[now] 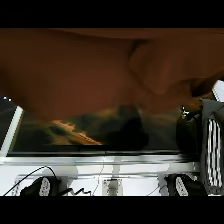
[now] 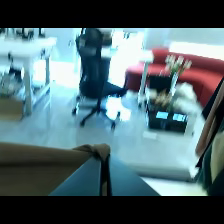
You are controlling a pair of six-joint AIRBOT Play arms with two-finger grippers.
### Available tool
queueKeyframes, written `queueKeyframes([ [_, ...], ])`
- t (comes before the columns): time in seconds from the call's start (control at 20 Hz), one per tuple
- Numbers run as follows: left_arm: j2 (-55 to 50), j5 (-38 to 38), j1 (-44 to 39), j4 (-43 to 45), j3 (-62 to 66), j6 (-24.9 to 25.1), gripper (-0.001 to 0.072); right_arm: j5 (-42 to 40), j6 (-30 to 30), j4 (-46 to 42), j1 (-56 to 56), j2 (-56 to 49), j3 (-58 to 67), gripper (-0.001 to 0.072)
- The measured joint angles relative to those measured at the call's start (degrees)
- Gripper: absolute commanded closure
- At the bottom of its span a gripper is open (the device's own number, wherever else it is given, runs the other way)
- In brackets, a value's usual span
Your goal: Fold the clothes and pants, and hang the long-sleeved shirts on hangers.
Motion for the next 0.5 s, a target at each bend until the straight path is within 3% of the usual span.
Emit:
queueKeyframes([
  [0.25,-0.3,-2.3,0.1,-0.4,-1.8,-1.0,0.0685,2.0,1.3,0.5,-0.1,-2.5,0.8,0.0700],
  [0.5,-12.0,-15.9,-2.4,-0.2,-8.7,-3.4,0.0685,13.2,4.2,3.2,-0.1,-18.6,0.9,0.0699],
])
